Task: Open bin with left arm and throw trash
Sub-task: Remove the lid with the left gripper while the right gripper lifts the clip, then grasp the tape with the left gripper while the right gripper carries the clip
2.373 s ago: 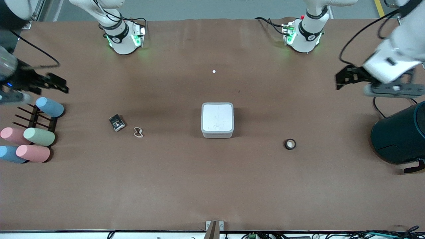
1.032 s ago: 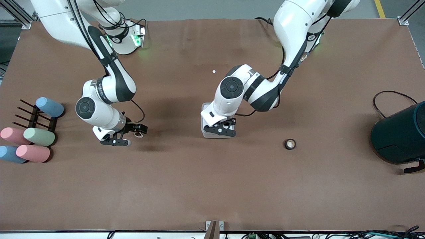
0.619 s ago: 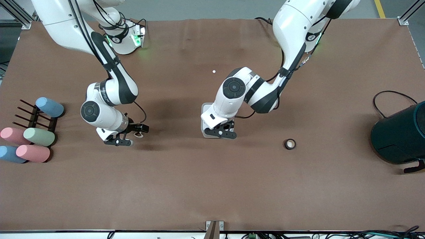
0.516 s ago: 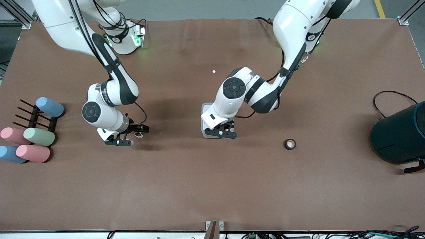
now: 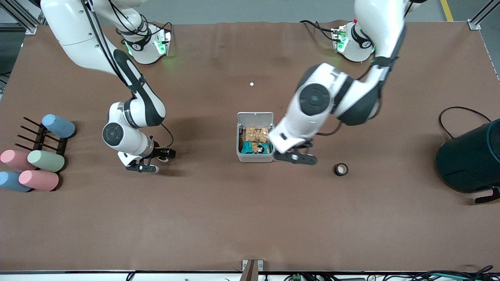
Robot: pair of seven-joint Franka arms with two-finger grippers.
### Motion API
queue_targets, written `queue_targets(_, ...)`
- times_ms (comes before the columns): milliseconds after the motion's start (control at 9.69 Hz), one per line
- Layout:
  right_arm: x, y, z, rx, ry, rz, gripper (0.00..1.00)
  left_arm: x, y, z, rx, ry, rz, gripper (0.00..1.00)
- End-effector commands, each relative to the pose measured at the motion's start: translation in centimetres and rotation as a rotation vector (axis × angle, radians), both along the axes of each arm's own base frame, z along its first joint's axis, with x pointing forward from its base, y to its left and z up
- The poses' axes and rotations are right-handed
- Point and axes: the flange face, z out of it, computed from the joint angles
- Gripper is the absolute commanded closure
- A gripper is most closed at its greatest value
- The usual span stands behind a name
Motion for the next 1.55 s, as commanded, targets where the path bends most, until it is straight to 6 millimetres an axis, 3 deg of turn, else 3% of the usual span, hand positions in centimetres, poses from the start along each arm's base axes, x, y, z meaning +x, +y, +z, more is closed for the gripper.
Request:
queue_targets(0,-0.9,0.4,0.4,-0.011,0.006,-0.001,0.61,2.9,8.4,-3.4,0.013,0.049,-0.060,0.63)
queue_targets(103,-0.8,0.3,0.5,-0.009,0.007,-0.005,0.79,4.0,11.9,-5.8,0.009,0.070,-0.096,0.45)
queue_targets(206,-0.8,0.3,0.6,-0.011,0.007,-0.025,0.95,4.0,14.2,-7.7,0.006,0.088,-0.124,0.23)
queue_targets(310,-0.6,0.4,0.8,-0.012,0.006,-0.049,1.00,3.5,15.6,-9.9,0.002,0.078,-0.124,0.00)
queue_targets(413,-0.2,0.5,1.5,-0.013,0.009,-0.089,1.00,2.5,15.8,-12.1,-0.001,0.068,-0.144,0.00)
queue_targets(516,0.9,1.5,3.4,-0.015,0.011,-0.210,1.00,2.0,16.3,-13.9,0.005,0.047,-0.165,0.00)
queue_targets(722,1.6,8.3,8.1,-0.054,0.092,-0.369,1.00,0.7,18.1,-17.5,0.019,-0.004,-0.182,0.00)
queue_targets(929,2.2,14.6,14.4,-0.069,0.121,-0.458,1.00,0.3,18.2,-18.9,0.036,-0.010,-0.209,0.00)
queue_targets(1238,0.4,25.7,21.3,0.046,0.060,-0.544,1.00,-0.4,18.9,-22.3,0.013,-0.058,-0.199,0.00)
queue_targets(1341,0.1,28.2,22.6,0.110,0.026,-0.553,0.99,-0.5,19.0,-22.6,0.013,-0.057,-0.198,0.06)
queue_targets(1444,-0.3,30.0,22.9,0.162,-0.013,-0.578,0.99,-0.5,19.1,-22.6,0.013,-0.057,-0.198,0.33)
